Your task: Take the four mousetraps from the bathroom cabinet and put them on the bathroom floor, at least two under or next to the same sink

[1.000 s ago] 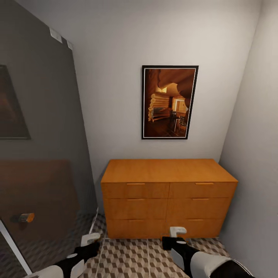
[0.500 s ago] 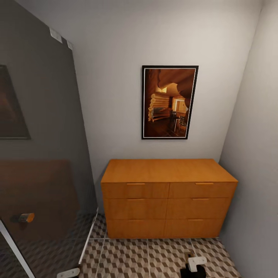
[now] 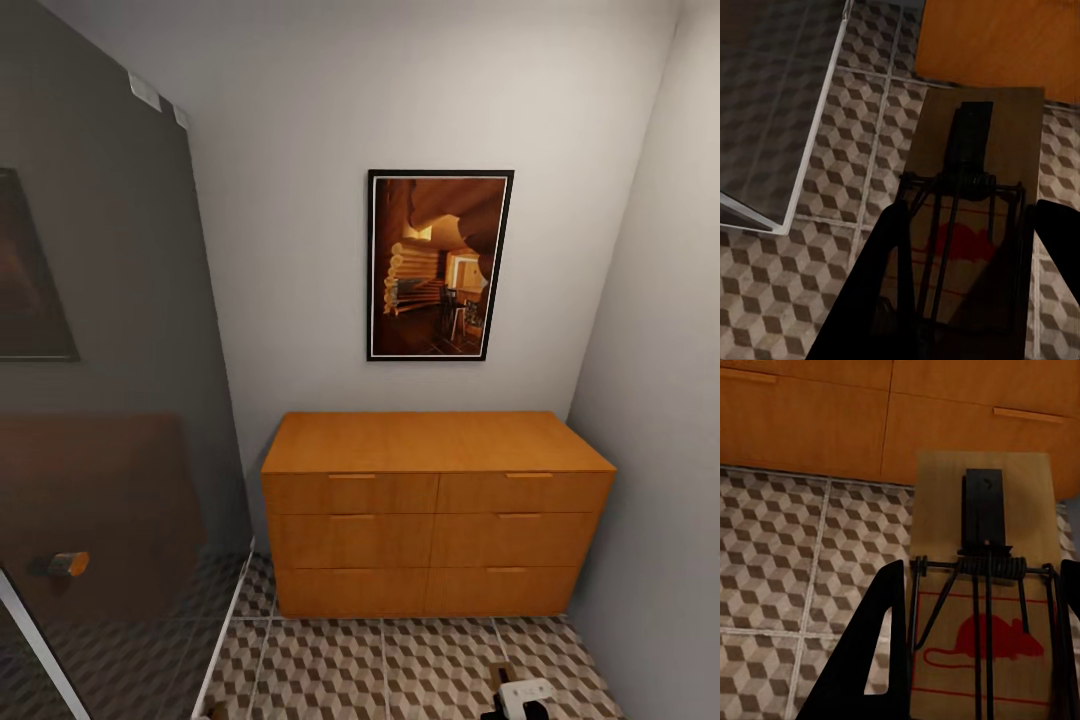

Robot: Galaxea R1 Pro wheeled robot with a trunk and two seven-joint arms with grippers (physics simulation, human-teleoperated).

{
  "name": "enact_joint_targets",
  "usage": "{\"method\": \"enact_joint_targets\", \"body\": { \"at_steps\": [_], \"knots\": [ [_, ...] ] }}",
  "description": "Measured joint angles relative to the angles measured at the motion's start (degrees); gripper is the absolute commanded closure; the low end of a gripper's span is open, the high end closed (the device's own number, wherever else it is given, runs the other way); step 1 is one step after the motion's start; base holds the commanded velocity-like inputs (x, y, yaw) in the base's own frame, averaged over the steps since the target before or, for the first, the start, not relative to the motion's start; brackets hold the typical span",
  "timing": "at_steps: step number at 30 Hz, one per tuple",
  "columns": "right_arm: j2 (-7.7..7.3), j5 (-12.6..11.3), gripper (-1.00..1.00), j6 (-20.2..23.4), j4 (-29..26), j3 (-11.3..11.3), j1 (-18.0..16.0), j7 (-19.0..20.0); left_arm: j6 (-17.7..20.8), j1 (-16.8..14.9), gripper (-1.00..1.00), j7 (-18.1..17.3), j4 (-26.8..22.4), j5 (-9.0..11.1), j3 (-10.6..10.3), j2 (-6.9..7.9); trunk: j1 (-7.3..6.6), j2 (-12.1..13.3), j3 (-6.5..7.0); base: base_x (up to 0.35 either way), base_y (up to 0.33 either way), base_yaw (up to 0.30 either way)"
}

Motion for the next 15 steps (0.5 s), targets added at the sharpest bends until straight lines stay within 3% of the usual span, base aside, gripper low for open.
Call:
{"method": "enact_joint_targets", "body": {
  "at_steps": [8,15],
  "knots": [
    [0.13,-0.09,1.00,0.04,0.03,-0.06,0.03,0.06,0.01,0.22,1.00,-0.08,0.02,0.05,0.01,-0.36,0.00,0.00,0.00,0.000,0.000,0.000],
    [0.13,-0.10,1.00,0.04,0.02,-0.07,0.02,-0.20,-0.34,0.83,1.00,-0.11,0.00,0.05,0.07,0.17,0.00,0.00,0.00,0.000,0.000,0.027]
  ]
}}
